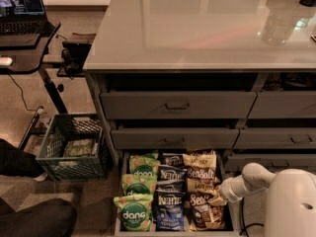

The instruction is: Pick brown chip bag from bottom drawer and place on counter

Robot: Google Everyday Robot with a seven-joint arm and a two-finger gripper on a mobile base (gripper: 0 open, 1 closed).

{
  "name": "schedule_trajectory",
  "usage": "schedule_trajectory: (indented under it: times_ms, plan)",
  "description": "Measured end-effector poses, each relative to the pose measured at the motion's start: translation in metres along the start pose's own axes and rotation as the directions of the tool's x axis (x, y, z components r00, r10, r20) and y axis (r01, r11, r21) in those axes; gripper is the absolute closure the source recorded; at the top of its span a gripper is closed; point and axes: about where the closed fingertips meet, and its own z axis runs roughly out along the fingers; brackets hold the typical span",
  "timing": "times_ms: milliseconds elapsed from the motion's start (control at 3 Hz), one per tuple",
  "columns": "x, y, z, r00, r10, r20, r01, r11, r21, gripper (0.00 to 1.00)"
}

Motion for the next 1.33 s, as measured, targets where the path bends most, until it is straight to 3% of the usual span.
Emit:
schedule_trajectory:
  times_ms: [333, 667, 1333]
  plan:
    - [-0.005, 0.006, -0.001, 1.0, -0.016, 0.004, 0.016, 0.9998, -0.011, 1.0]
    - [-0.022, 0.016, -0.017, 0.997, -0.072, 0.009, 0.072, 0.9973, 0.01, 1.0]
    - [-0.047, 0.025, -0.07, 0.99, -0.126, 0.064, 0.124, 0.9916, 0.038, 1.0]
